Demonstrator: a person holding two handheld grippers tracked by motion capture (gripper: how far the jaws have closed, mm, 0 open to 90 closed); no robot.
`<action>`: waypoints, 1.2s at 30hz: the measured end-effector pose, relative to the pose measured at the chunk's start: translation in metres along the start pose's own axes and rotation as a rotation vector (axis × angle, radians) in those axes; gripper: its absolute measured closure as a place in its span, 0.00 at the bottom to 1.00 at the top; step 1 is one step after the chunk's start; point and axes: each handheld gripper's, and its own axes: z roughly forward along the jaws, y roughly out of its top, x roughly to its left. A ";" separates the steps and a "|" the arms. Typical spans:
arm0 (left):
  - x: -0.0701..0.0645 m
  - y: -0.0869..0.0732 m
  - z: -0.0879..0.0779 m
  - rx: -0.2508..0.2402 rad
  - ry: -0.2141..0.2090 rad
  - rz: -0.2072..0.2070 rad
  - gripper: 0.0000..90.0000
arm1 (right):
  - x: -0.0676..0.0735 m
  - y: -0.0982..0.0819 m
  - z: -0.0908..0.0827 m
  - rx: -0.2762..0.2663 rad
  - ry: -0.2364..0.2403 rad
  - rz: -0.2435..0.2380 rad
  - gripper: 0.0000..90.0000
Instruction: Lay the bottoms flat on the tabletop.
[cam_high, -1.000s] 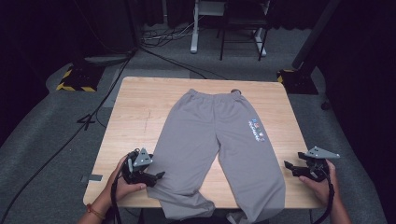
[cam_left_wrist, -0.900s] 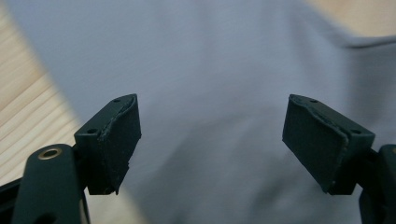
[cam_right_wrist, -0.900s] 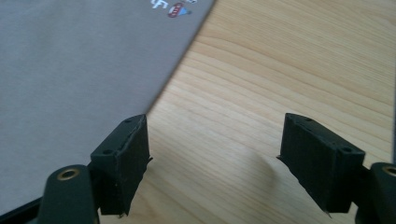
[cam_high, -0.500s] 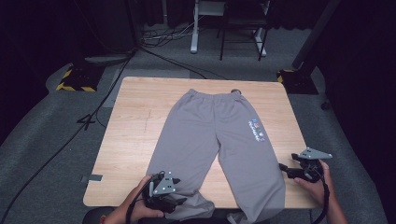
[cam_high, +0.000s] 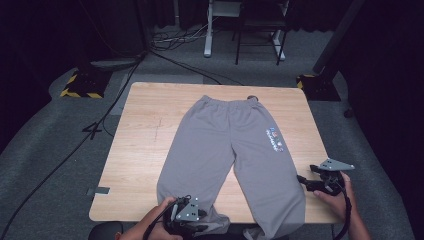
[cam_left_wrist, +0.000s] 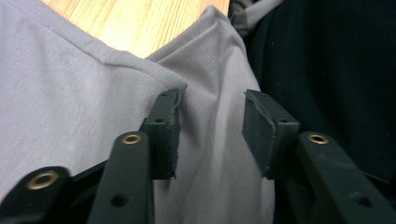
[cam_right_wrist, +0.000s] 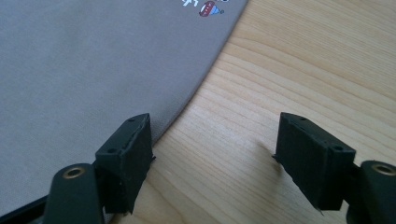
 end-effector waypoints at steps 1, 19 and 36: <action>0.001 0.002 0.002 0.006 0.021 -0.002 0.54 | 0.000 0.000 0.000 -0.001 0.002 0.000 0.30; 0.007 0.018 0.015 0.017 -0.123 0.038 0.95 | -0.002 -0.001 0.002 -0.010 0.017 0.019 0.30; 0.022 0.022 -0.016 -0.085 0.031 -0.052 0.23 | 0.000 0.001 0.003 -0.004 0.020 0.005 0.30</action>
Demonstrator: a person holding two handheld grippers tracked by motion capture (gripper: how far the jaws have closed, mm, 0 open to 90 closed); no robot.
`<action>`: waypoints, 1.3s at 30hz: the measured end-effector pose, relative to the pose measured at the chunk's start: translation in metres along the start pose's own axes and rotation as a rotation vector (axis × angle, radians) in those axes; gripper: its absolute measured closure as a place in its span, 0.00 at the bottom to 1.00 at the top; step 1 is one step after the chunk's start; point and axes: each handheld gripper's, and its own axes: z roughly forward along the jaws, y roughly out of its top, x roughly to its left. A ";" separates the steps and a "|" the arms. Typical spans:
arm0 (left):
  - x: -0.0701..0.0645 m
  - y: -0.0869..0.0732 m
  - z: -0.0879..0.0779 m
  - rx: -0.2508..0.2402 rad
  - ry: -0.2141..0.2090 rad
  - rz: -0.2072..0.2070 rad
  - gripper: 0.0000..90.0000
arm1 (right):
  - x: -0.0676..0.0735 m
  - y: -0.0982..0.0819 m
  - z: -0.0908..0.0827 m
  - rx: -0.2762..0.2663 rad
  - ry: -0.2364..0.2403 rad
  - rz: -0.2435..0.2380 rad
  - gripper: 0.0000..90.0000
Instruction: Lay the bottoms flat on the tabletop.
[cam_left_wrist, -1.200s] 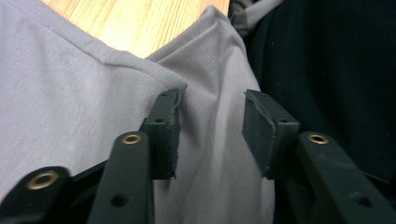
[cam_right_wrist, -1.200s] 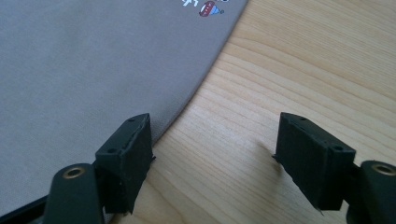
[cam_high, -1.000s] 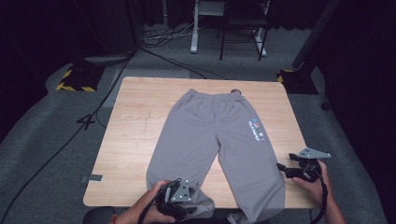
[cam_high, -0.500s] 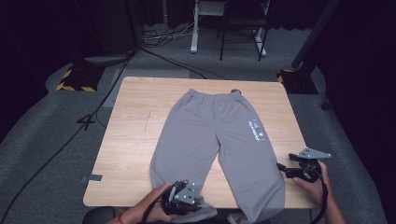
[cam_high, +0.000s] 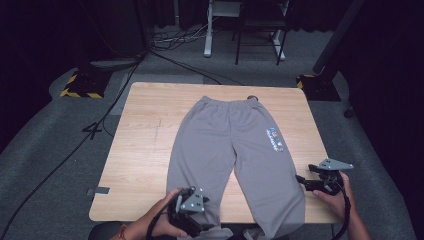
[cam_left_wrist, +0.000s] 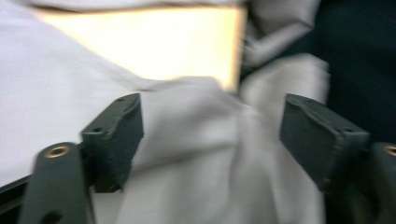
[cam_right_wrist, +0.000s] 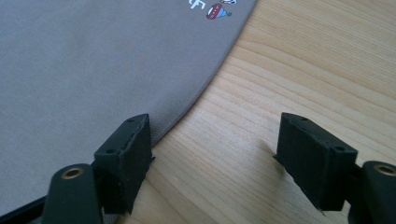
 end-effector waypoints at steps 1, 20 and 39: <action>0.009 0.000 -0.006 -0.010 0.037 -0.005 0.23 | 0.000 0.000 0.000 0.001 0.000 -0.002 0.29; 0.099 -0.051 -0.060 0.024 0.384 -0.154 0.22 | -0.002 0.001 0.000 0.004 0.002 -0.010 0.27; 0.119 -0.097 -0.061 0.053 0.356 -0.298 0.20 | -0.007 -0.004 0.001 -0.011 0.014 0.041 0.22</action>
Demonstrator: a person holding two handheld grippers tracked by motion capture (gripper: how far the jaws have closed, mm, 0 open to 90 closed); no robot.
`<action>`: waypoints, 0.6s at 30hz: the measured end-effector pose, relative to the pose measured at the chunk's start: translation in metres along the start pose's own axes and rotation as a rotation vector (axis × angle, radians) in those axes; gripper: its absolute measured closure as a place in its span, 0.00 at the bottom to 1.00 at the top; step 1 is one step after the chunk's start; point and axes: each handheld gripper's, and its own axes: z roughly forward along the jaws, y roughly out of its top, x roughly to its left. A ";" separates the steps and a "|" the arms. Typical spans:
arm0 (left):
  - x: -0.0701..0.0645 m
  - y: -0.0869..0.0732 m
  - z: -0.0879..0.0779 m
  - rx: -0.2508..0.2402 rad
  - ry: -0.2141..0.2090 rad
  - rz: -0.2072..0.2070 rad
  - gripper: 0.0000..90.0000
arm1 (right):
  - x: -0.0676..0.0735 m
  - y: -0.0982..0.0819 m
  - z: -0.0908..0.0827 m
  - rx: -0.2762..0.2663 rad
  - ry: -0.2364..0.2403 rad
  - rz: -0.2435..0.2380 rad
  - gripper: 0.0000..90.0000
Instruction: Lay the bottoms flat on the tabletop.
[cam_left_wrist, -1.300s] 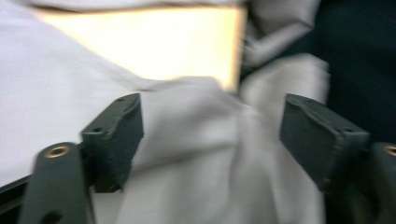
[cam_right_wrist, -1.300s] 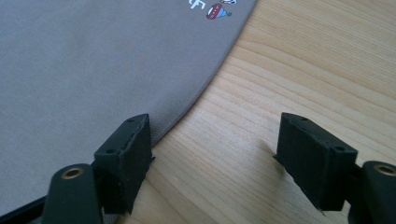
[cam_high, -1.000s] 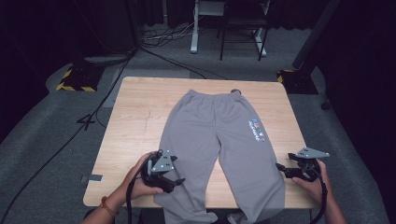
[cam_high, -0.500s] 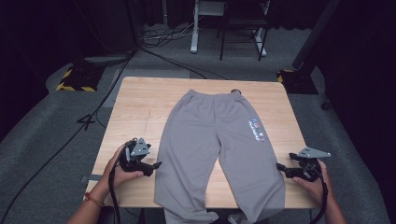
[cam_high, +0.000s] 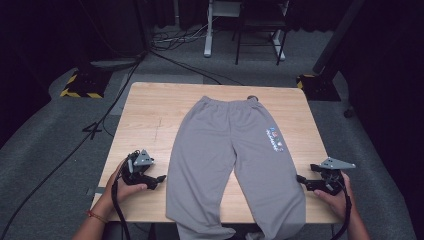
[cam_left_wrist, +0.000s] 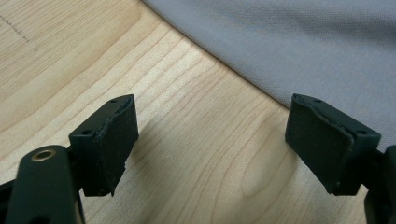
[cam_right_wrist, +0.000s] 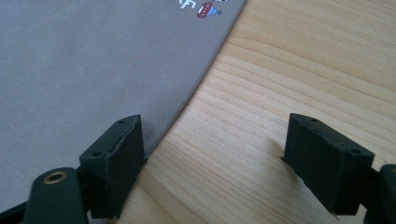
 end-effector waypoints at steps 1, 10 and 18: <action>0.002 -0.001 0.000 -0.006 -0.007 -0.003 0.20 | 0.000 0.000 0.000 0.000 0.001 0.000 0.22; 0.001 -0.003 0.001 -0.016 -0.008 -0.020 0.18 | 0.000 0.000 0.000 0.000 0.000 -0.001 0.22; 0.001 -0.003 0.001 -0.017 -0.009 -0.020 0.18 | 0.001 0.000 0.000 -0.001 -0.008 0.002 0.22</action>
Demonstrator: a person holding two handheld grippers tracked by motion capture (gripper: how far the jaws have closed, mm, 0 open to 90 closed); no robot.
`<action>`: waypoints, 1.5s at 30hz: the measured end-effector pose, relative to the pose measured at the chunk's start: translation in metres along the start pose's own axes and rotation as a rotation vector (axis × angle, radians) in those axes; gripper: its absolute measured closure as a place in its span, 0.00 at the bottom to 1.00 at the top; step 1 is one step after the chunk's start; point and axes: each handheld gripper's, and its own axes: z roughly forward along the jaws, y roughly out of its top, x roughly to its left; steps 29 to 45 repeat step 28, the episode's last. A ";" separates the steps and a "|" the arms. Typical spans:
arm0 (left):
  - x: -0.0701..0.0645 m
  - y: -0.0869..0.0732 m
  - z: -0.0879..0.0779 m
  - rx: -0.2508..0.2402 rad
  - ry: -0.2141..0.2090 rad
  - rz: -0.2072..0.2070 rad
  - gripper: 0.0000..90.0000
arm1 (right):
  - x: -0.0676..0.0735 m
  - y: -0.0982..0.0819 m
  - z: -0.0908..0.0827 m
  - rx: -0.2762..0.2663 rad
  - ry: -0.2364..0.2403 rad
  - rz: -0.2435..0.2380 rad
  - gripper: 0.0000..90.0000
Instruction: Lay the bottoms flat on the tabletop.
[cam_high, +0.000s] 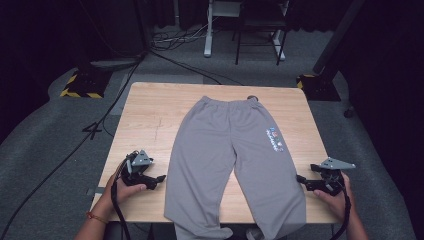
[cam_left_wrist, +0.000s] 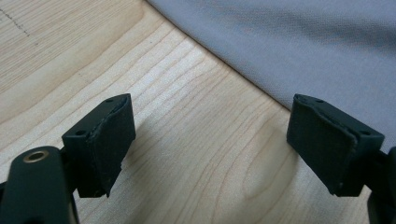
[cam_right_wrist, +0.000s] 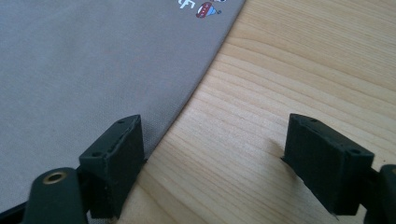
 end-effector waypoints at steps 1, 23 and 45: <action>0.000 0.000 0.000 0.000 0.000 0.000 0.18 | 0.000 0.000 0.000 0.000 0.000 0.000 0.22; 0.001 0.000 0.000 -0.001 0.008 0.004 0.18 | 0.000 0.000 0.000 0.000 0.005 0.001 0.22; 0.001 0.001 0.000 0.000 0.014 -0.002 0.18 | -0.001 0.000 0.000 0.000 0.006 0.001 0.23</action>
